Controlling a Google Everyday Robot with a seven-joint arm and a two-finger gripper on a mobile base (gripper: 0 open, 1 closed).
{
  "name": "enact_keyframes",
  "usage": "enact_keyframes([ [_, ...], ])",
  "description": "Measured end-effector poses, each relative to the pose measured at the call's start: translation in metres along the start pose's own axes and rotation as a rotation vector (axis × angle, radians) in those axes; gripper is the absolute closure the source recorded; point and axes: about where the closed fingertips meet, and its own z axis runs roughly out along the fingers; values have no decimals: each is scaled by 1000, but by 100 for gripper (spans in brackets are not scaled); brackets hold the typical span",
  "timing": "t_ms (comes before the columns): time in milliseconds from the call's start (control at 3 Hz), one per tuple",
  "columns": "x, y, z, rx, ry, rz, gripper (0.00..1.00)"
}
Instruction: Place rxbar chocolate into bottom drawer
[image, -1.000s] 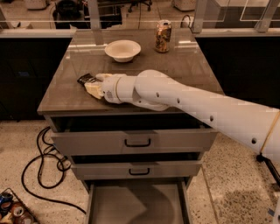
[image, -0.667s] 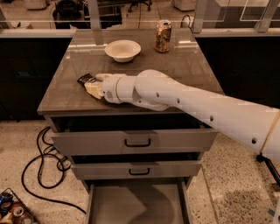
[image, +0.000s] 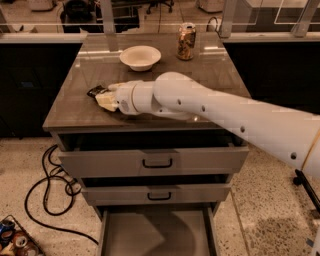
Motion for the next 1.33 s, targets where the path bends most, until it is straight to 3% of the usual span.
enact_keyframes([
  [667, -43, 23, -37, -32, 158, -49, 100],
  [1333, -56, 71, -85, -10, 190, -106, 100],
])
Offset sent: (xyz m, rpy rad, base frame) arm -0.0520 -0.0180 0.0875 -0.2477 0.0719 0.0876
